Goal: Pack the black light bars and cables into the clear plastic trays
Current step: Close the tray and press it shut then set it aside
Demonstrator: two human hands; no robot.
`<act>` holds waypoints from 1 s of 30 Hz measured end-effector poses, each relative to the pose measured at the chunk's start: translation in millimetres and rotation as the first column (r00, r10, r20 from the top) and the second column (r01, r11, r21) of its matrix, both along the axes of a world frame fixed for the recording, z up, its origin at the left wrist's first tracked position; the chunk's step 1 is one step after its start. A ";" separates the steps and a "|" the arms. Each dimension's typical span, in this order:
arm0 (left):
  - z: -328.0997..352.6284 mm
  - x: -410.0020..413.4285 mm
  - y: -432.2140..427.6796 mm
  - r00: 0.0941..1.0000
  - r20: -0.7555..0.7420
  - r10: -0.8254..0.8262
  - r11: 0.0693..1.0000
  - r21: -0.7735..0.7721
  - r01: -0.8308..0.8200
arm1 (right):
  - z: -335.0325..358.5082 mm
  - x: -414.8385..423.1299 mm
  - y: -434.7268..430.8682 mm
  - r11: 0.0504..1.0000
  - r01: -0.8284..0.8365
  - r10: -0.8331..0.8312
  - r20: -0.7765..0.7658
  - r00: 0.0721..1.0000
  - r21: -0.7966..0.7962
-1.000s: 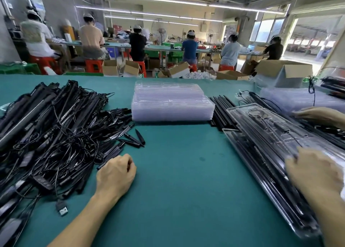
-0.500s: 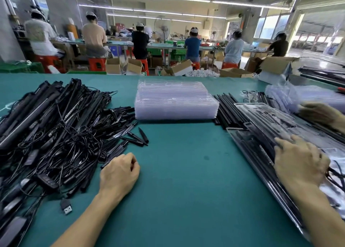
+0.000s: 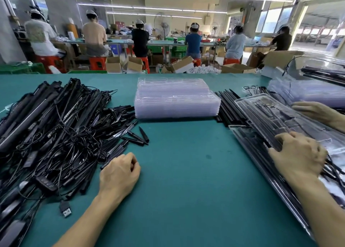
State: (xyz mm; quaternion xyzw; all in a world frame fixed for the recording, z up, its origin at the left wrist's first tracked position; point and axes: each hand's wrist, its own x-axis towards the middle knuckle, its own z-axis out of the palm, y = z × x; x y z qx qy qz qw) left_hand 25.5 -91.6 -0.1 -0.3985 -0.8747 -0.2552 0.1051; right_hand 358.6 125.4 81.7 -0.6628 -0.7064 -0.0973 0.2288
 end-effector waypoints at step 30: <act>-4.1 -4.8 1.5 1.000 0.003 -0.003 1.000 -0.002 0.003 | -1.0 -44.0 -103.1 0.965 -0.145 0.138 -0.044 0.989 -0.217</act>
